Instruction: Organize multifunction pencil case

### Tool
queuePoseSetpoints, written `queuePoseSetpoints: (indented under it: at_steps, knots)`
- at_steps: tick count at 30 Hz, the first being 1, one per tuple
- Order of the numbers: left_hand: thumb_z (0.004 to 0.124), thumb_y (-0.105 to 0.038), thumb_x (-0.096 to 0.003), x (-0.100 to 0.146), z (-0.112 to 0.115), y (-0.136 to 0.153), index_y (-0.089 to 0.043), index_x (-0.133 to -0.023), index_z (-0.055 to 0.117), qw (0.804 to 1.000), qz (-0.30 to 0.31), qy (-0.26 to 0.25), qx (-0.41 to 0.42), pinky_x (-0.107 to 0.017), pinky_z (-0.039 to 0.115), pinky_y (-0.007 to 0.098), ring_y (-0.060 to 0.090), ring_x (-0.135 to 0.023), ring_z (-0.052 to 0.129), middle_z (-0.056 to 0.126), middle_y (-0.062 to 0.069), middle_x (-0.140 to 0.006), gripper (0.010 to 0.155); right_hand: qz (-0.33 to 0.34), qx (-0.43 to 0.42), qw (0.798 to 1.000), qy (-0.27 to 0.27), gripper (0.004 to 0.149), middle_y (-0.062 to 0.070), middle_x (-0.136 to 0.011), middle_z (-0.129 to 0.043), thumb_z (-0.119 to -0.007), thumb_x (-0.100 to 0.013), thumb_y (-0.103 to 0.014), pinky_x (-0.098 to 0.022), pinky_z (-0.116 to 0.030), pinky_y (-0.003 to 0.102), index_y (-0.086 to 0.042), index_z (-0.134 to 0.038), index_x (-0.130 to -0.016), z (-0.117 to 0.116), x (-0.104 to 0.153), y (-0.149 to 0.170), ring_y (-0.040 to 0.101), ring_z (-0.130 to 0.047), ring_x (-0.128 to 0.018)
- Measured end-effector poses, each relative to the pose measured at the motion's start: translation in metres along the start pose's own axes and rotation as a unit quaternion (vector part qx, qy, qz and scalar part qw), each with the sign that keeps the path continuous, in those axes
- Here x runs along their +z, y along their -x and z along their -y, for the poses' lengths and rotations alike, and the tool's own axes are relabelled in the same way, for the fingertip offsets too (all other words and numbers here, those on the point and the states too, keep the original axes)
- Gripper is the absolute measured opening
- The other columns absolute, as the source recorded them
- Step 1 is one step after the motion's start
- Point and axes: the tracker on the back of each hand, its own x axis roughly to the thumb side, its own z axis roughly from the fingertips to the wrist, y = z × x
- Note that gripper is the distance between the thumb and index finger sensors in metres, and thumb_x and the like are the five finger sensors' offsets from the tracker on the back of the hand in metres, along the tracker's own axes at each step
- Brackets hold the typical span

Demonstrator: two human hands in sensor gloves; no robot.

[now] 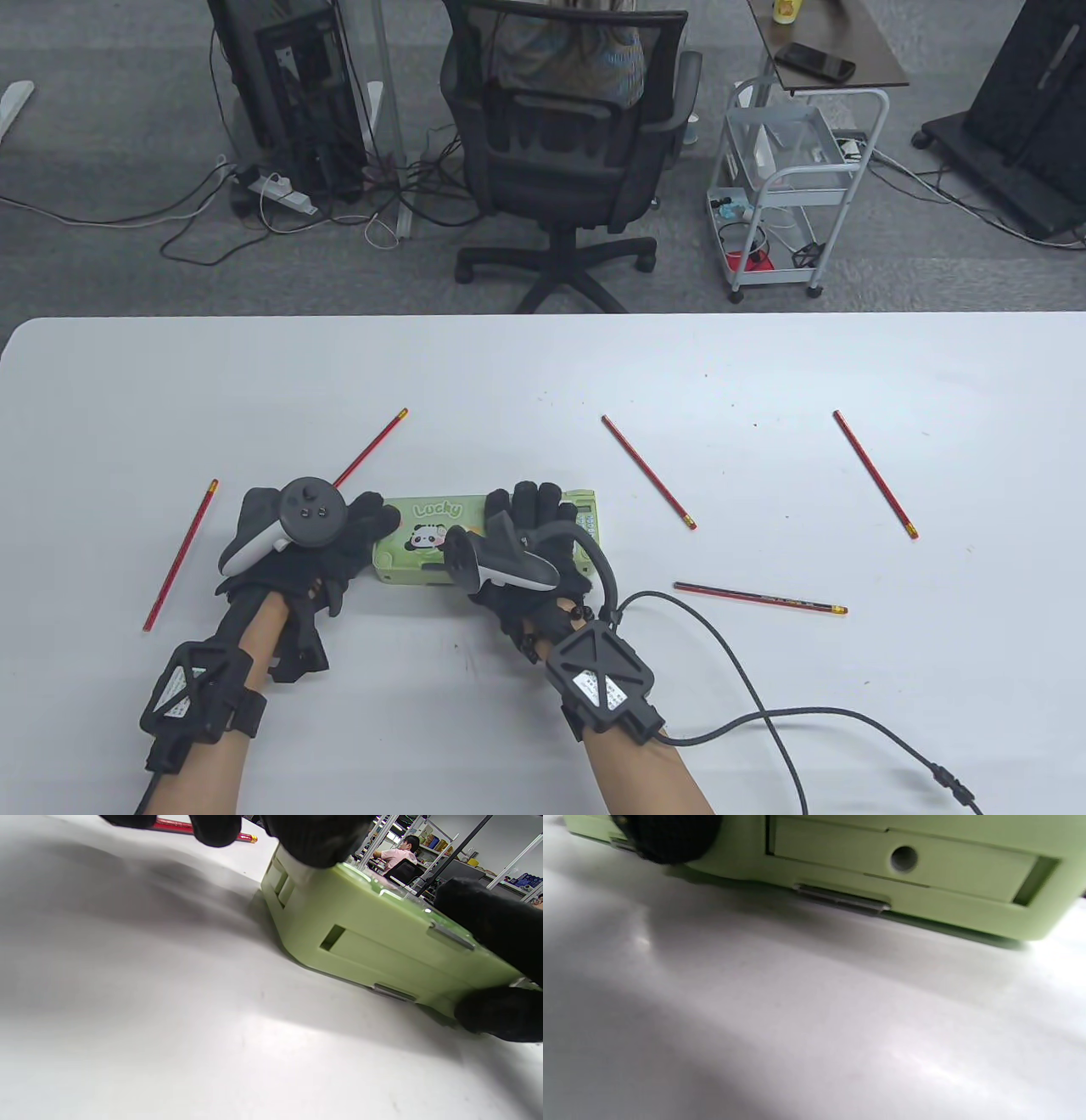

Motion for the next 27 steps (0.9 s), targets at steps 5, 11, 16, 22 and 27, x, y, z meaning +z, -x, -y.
queuePoseSetpoints:
  at_steps: [5,11,16,22,27]
  knots:
    - [0.070,-0.025,-0.0509,0.000,-0.001,-0.001,-0.043,-0.104,0.050,1.000,-0.003,-0.001,-0.005,-0.074,0.048,0.070,0.032,-0.114,0.049,0.039,-0.006,-0.120,0.059,0.012,-0.024,1.000,-0.013,0.109,0.047,-0.103,-0.004,-0.061,-0.048,-0.060,-0.066,-0.030,0.078,0.009,-0.001,-0.108,0.002,0.004,0.009,0.073,-0.014,-0.092]
    - [0.072,-0.026,-0.0510,0.000,-0.001,-0.006,-0.041,-0.104,0.052,1.000,-0.009,-0.013,-0.015,-0.073,0.048,0.070,0.036,-0.113,0.050,0.042,-0.005,-0.120,0.058,0.016,-0.049,0.998,-0.035,0.111,0.048,-0.100,0.003,-0.059,-0.048,-0.061,-0.065,-0.023,0.079,0.011,0.003,-0.106,0.005,0.025,0.037,0.073,-0.003,-0.089]
    - [0.072,-0.026,-0.0508,0.001,-0.001,-0.008,-0.040,-0.105,0.052,0.999,-0.011,-0.019,-0.029,-0.073,0.048,0.070,0.037,-0.113,0.050,0.042,-0.004,-0.121,0.059,0.004,-0.072,0.997,-0.008,0.112,0.048,-0.100,0.006,-0.059,-0.048,-0.061,-0.064,-0.021,0.080,0.011,0.004,-0.106,0.009,0.054,0.075,0.072,-0.001,-0.088]
    - [0.076,-0.032,-0.0499,0.001,-0.002,-0.012,-0.038,-0.107,0.050,1.000,-0.008,-0.007,-0.028,-0.073,0.047,0.071,0.040,-0.113,0.047,0.039,0.000,-0.122,0.063,-0.026,-0.096,0.995,0.030,0.110,0.047,-0.101,0.005,-0.059,-0.048,-0.061,-0.063,-0.020,0.081,0.010,0.001,-0.107,0.004,0.085,0.128,0.072,-0.001,-0.089]
    - [0.077,-0.035,-0.0494,0.011,-0.013,-0.025,-0.034,-0.111,0.043,0.999,0.021,-0.025,0.007,-0.073,0.046,0.071,0.044,-0.113,0.043,0.034,0.009,-0.123,0.070,-0.058,-0.097,0.991,0.073,0.107,0.046,-0.105,-0.003,-0.061,-0.048,-0.060,-0.063,-0.023,0.081,0.009,-0.007,-0.110,-0.006,0.104,0.166,0.071,-0.007,-0.092]
